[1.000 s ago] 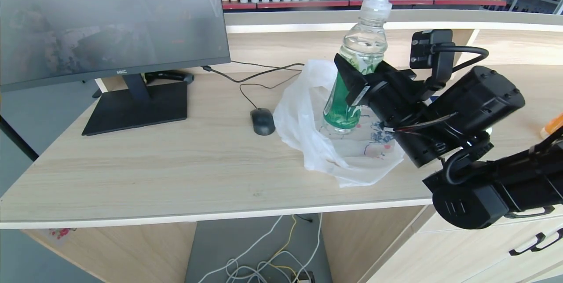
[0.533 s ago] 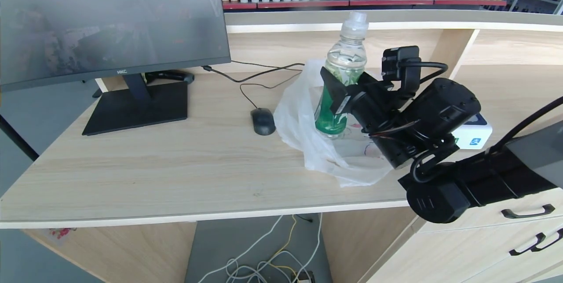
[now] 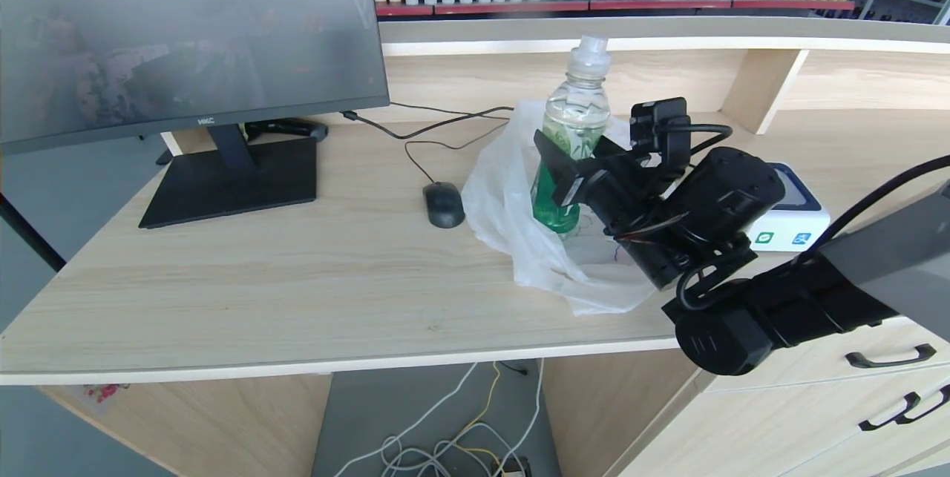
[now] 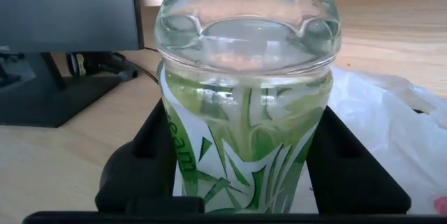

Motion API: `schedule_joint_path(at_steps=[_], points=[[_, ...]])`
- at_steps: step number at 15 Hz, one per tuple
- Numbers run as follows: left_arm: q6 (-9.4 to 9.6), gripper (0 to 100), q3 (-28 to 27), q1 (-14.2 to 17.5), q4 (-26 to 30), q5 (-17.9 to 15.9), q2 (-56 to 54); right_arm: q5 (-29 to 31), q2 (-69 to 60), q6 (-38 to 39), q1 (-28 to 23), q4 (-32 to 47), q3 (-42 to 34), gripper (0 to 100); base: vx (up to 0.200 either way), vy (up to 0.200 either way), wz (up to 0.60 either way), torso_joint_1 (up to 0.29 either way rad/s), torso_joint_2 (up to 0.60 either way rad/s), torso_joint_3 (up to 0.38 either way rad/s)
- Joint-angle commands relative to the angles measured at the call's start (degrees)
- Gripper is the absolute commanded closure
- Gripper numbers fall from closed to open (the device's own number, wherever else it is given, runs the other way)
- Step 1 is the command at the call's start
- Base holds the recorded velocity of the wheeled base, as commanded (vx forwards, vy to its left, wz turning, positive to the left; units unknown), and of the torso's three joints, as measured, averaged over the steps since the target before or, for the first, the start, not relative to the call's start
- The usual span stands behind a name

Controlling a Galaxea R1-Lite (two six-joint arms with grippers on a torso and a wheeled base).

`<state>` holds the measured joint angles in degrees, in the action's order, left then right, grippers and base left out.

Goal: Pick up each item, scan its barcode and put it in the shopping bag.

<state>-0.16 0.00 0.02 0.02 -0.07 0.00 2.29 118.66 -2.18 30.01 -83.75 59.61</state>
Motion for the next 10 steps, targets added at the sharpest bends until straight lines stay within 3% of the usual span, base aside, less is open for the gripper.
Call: schedule_joint_path(at_steps=[1,10], points=[[-0.02,0,0.00,0.06,-0.02,-0.01,0.00,-0.09,0.78,0.07,-0.48,0.17,-0.11,100,0.000,0.000,0.00,0.000,0.00,0.000],[-0.02,0,0.00,0.06,-0.02,-0.01,0.00,-0.18,1.13,-0.02,-0.31,0.17,-1.78,100,0.000,0.000,0.00,0.000,0.00,0.000]])
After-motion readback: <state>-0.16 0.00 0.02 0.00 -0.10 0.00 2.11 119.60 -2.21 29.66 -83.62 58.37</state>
